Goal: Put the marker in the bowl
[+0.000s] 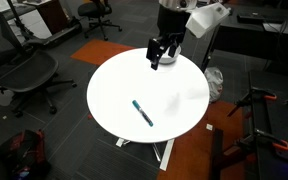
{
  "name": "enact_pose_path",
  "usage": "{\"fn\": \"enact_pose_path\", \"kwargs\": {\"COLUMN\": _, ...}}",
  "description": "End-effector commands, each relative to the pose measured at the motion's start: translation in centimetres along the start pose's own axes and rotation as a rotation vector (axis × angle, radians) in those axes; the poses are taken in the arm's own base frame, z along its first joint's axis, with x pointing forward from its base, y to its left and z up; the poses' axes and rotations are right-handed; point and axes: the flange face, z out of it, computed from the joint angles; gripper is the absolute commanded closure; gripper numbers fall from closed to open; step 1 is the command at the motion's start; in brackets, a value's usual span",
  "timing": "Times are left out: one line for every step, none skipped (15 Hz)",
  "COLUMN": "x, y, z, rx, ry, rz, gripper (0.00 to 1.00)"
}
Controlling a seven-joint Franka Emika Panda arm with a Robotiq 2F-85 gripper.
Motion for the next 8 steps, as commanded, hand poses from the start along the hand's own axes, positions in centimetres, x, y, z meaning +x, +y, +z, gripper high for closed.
{"fn": "enact_pose_path", "kwargs": {"x": 1.1, "y": -1.8, "z": 1.7, "rx": 0.033, "ry": -0.005, "rz": 0.033, "gripper": 0.0}}
{"fn": "enact_pose_path", "kwargs": {"x": 1.2, "y": -2.4, "z": 2.3, "rx": 0.035, "ry": -0.015, "rz": 0.027, "gripper": 0.0}}
{"fn": "enact_pose_path", "kwargs": {"x": 1.2, "y": -2.8, "z": 2.8, "rx": 0.042, "ry": -0.029, "rz": 0.013, "gripper": 0.0}}
{"fn": "enact_pose_path", "kwargs": {"x": 0.9, "y": -3.7, "z": 3.2, "rx": 0.077, "ry": -0.063, "rz": -0.017, "gripper": 0.0}}
{"fn": "enact_pose_path", "kwargs": {"x": 0.6, "y": -2.1, "z": 2.7, "rx": 0.034, "ry": -0.037, "rz": 0.004, "gripper": 0.0}}
{"fn": "enact_pose_path", "kwargs": {"x": 0.5, "y": -2.5, "z": 3.2, "rx": 0.038, "ry": -0.046, "rz": -0.001, "gripper": 0.0}}
{"fn": "enact_pose_path", "kwargs": {"x": 0.5, "y": -2.5, "z": 3.4, "rx": 0.037, "ry": -0.049, "rz": -0.002, "gripper": 0.0}}
{"fn": "enact_pose_path", "kwargs": {"x": 0.5, "y": -2.4, "z": 3.4, "rx": 0.036, "ry": -0.049, "rz": -0.001, "gripper": 0.0}}
